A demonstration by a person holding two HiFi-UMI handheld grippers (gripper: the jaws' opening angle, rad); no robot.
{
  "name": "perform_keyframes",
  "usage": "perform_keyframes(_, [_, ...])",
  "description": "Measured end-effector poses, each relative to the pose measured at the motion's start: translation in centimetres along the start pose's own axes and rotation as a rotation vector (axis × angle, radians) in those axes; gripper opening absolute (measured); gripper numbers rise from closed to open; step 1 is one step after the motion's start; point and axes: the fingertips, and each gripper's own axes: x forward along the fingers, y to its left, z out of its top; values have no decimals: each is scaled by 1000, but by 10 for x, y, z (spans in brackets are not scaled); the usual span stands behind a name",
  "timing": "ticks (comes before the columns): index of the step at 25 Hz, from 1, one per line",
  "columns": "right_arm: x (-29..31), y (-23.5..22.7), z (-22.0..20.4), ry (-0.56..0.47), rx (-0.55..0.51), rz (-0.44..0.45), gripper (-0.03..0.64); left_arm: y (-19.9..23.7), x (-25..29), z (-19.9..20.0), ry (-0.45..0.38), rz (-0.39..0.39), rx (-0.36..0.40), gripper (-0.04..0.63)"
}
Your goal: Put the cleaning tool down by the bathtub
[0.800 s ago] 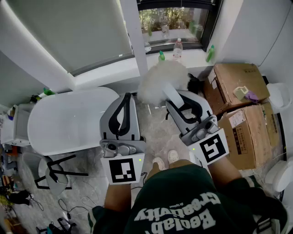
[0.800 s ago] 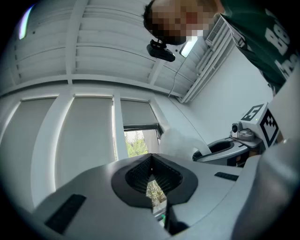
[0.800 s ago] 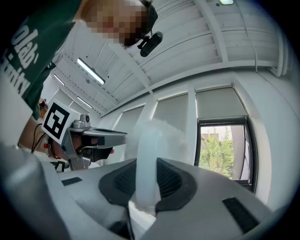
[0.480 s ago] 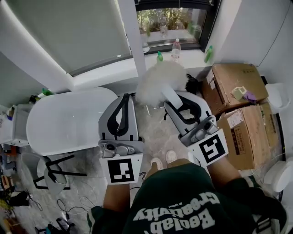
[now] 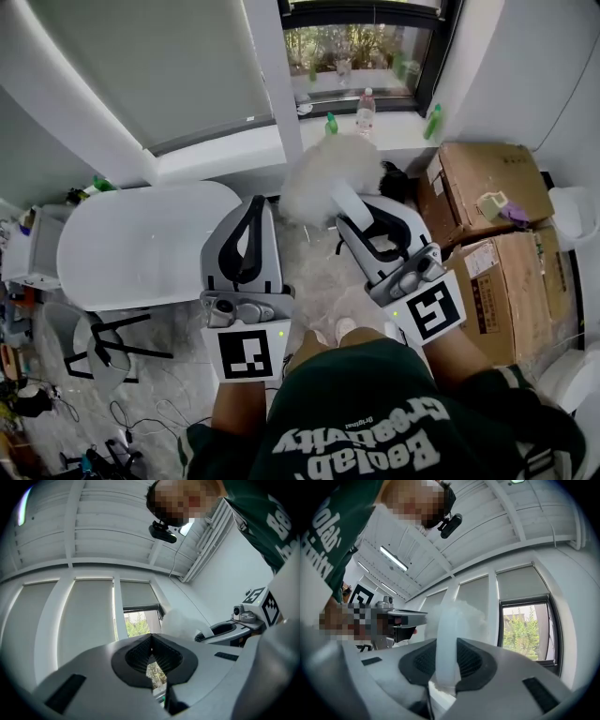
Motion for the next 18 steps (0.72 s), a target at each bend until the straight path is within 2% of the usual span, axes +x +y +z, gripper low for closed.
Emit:
perform_keyframes(4, [-6, -3, -6, -9, -1, 38, 94, -7, 3, 10, -12, 22, -11, 5])
perform_keyframes(10, [-6, -13, -14, -26, 14, 43, 95, -14, 11, 15, -20, 24, 90, 5])
perform_keyframes(18, [18, -28, -30, -38, 38, 41, 95, 2, 39, -7, -6, 22, 90, 5])
